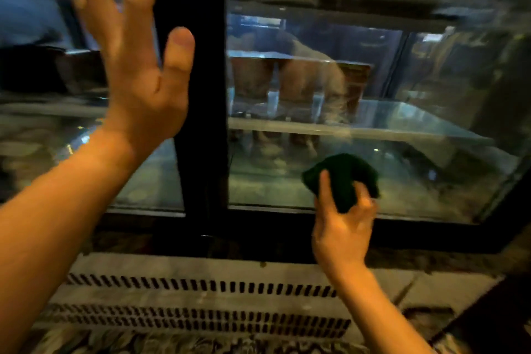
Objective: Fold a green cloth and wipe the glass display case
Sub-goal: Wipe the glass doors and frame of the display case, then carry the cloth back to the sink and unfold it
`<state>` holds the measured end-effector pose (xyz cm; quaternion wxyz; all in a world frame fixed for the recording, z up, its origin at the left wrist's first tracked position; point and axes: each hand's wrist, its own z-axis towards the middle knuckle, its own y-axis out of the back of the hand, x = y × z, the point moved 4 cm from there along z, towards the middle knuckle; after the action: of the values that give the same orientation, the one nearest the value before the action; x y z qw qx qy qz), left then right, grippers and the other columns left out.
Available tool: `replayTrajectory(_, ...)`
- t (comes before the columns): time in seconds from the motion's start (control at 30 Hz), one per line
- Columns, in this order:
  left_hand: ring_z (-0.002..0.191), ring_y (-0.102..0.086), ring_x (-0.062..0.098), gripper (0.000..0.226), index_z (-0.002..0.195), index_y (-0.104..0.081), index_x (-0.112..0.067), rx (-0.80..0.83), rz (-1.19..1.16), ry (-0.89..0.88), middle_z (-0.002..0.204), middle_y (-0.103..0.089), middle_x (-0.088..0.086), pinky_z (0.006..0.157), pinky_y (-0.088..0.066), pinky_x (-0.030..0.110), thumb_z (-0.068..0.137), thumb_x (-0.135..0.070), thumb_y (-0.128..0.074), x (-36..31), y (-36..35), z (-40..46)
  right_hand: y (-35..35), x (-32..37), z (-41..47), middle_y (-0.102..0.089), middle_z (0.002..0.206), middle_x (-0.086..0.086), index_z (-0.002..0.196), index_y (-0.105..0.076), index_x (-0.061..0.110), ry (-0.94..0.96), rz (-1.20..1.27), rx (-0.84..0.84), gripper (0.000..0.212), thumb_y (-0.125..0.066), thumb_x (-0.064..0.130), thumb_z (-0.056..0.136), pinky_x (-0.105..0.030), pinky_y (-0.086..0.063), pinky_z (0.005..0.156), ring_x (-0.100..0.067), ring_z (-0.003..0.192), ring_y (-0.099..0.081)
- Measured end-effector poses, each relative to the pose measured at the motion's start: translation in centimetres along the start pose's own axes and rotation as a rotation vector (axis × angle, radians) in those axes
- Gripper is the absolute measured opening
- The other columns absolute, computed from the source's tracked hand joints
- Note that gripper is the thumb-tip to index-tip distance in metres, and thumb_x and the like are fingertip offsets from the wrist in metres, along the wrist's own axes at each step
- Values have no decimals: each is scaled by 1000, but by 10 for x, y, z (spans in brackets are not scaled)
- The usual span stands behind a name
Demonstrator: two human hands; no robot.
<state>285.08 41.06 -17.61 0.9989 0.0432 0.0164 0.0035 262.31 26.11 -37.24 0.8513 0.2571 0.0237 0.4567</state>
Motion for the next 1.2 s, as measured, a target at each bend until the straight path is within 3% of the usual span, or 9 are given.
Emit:
replayTrajectory(0.17,134,-35,43,42,127,-54,-4,-1,113,78,140,-40,30,107,-26,65,99,-33,-42,7,53,-38,-22,101,11,-30,130,-18,146,-34,24,209,304,97,93,-79,-6,70,-60,-51,88,-46,110,-40)
replayTrajectory(0.3,121,-50,33,29,110,-62,-5,85,-67,146,125,-53,20,104,-39,42,95,-23,-45,-1,82,-68,-5,166,29,-28,137,-8,150,-27,36,299,623,82,61,-52,17,99,-35,-40,108,-37,125,-44)
replayTrajectory(0.43,109,-61,21,30,119,-60,-30,295,-567,467,123,-59,2,89,-49,27,90,-30,-53,-14,75,-80,17,191,47,-37,147,3,150,-30,48,26,1170,193,49,-41,38,103,-20,-31,112,-7,139,-37)
replayTrajectory(0.53,110,-63,7,47,121,-58,-46,321,-884,742,122,-64,-11,85,-49,15,77,-34,-67,-32,68,-84,25,198,52,-48,150,10,139,-46,51,-221,1590,354,49,-55,35,93,-31,-39,111,-15,138,-45)
replayTrajectory(0.67,103,-66,0,99,128,-51,-26,302,-1039,1130,122,-66,-7,74,-51,11,36,-30,-85,-60,40,-76,44,175,65,-61,138,-2,143,-43,41,-543,1773,438,85,-85,48,70,-35,-49,102,-27,125,-59)
replayTrajectory(0.73,103,-68,11,126,131,-53,-21,388,-1171,1444,126,-66,2,73,-55,22,14,-36,-96,-90,8,-50,77,136,89,-55,144,-11,140,-47,44,-625,1773,365,76,-85,35,74,-43,-43,108,-35,130,-53)
replayTrajectory(0.9,98,-66,37,81,125,-61,-3,826,-1615,1838,118,-66,28,81,-57,47,50,-27,-81,-187,-30,69,184,78,169,-71,119,-6,120,-57,50,-820,1440,158,65,-84,23,69,-36,-56,86,-26,103,-68)
replayTrajectory(1.03,89,-72,28,54,117,-62,-6,934,-1755,1640,109,-70,22,73,-62,40,66,-18,-71,-244,-58,175,273,40,244,-75,96,0,115,-57,26,-900,1160,-17,33,-66,19,84,-25,-57,72,-14,87,-70)
replayTrajectory(1.2,100,-68,31,39,114,-56,-5,938,-1630,1321,108,-70,14,86,-57,43,78,5,-67,-332,-57,298,420,21,324,-73,102,-9,100,-67,20,-1008,914,-220,19,-52,31,93,-42,-55,85,-26,99,-69)
